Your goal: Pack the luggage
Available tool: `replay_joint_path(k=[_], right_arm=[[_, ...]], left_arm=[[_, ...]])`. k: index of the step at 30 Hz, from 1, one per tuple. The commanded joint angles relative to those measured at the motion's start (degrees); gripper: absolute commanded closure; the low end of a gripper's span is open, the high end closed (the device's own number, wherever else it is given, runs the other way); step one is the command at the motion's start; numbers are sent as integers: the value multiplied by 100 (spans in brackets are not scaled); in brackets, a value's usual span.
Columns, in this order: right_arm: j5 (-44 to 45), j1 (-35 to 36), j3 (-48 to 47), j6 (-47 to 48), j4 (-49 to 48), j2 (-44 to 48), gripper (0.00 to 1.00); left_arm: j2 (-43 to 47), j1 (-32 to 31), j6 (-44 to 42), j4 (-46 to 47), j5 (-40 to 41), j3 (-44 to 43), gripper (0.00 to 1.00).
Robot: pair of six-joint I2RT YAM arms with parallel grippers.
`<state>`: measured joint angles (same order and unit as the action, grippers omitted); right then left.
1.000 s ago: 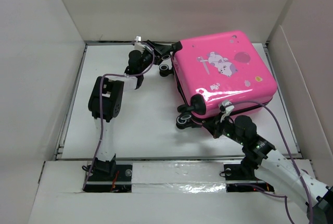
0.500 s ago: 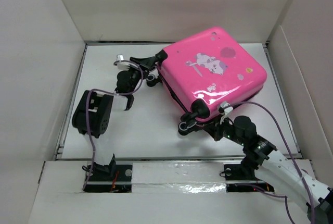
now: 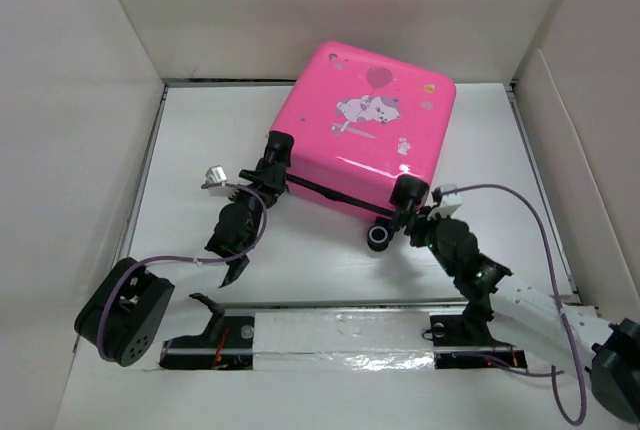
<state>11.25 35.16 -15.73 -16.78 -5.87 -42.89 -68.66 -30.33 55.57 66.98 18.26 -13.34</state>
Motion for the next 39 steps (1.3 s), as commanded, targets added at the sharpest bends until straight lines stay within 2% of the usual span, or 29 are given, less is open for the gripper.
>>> replay_joint_path(k=[1, 2, 3, 5, 6, 7, 8, 9, 10, 11, 12, 13, 17, 18, 19, 20, 22, 25, 30, 34, 39], right_arm=[[873, 2007, 754, -1713, -3392, -279, 100], [1488, 2517, 747, -1767, -3429, -429, 100], [2774, 3410, 433, -1768, -3230, -570, 100], [3959, 4119, -16, -1759, -2598, -860, 100], [4939, 4400, -288, -1402, -2638, -957, 100], [5375, 4812, -386, -1199, -2700, -1149, 100], [5693, 4912, -457, -918, -2979, -1247, 100], [5887, 4913, -527, -245, -3182, -1326, 100], [5680, 4678, -693, 83, -3253, -1362, 100], [5391, 4519, -817, 104, -2688, -1179, 100], [4753, 4370, -914, -61, -2369, -1003, 100], [4503, 4229, -941, -10, -2253, -819, 100], [3255, 3387, -503, -62, -2025, 201, 100], [2774, 3236, -423, -193, -1945, 551, 100], [2604, 3113, -344, -238, -1901, 702, 100], [2437, 3007, -265, -273, -1813, 825, 100], [2250, 2874, -37, -484, -1725, 1090, 100], [2093, 2707, 219, -607, -1857, 1134, 100], [1882, 2645, 202, -616, -1874, 985, 100], [1820, 2698, 166, -722, -1812, 906, 100], [2055, 2952, 535, -1029, -2322, 739, 100]], left_arm=[[161, -1071, -319, 87, -1430, -81, 100], [134, -1159, -267, 131, -1465, -107, 100], [108, -1282, -188, 148, -1588, -185, 100], [125, -1283, -30, 227, -1720, -239, 100], [151, -1344, 23, 245, -1790, -300, 100], [247, -1344, 85, 176, -1791, -361, 100], [318, -1344, 103, 18, -1991, -414, 100], [362, -1344, 103, -27, -2098, -510, 100], [449, -1440, 25, -79, -2133, -572, 100], [476, -1502, -37, -280, -2169, -642, 100], [494, -1572, -90, -421, -2265, -808, 100], [520, -1660, -160, -553, -2344, -897, 100], [556, -1968, -660, -1308, -2879, -1170, 100], [547, -2055, -740, -1458, -3177, -1258, 92], [512, -2126, -819, -1599, -3301, -1293, 64], [477, -2127, -872, -1861, -3407, -1320, 52], [328, -2266, -934, -1917, -3689, -1346, 38], [-110, -2373, -1004, -1900, -3926, -1609, 35], [-893, -2592, -873, -1426, -4208, -2390, 36], [-1587, -2707, -671, -1030, -4375, -2971, 40], [-2054, -2759, -469, -704, -4226, -3533, 47]])
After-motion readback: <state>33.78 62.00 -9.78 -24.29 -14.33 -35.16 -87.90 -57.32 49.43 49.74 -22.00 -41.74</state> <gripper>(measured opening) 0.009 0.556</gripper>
